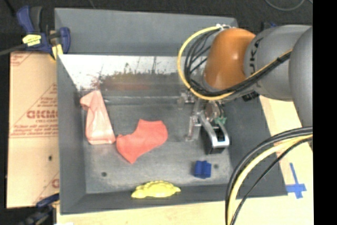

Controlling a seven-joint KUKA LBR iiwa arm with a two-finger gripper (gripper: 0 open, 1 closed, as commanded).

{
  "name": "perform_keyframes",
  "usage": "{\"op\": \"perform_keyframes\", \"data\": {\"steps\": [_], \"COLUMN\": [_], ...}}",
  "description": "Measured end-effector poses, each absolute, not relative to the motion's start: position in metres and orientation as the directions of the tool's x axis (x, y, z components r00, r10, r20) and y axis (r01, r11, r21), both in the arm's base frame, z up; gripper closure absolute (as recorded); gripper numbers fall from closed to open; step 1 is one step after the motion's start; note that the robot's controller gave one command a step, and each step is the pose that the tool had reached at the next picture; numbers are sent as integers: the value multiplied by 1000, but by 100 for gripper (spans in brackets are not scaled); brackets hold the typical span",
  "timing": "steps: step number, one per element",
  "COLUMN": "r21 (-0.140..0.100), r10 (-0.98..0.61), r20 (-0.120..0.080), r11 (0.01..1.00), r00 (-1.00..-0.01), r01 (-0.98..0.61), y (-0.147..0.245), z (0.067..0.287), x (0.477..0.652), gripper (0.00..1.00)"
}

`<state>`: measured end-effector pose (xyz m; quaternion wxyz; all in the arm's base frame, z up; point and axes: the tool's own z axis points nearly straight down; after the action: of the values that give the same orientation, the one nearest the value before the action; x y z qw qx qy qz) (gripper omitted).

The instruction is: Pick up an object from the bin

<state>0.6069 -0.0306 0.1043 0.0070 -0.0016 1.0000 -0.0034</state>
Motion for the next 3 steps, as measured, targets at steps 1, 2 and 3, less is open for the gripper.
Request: {"op": "perform_keyframes", "data": {"steps": [1, 2, 3], "r21": [-3, -8, -4], "r10": [-157, -276, -82], "r20": [-8, -10, -11], "r11": [988, 961, 997], "r00": [-988, -961, -997], "r01": [-157, -276, -82], "y": [3, 8, 23], "z": [85, 80, 77], "x": [622, 631, 621], "gripper": [0, 0, 0]}}
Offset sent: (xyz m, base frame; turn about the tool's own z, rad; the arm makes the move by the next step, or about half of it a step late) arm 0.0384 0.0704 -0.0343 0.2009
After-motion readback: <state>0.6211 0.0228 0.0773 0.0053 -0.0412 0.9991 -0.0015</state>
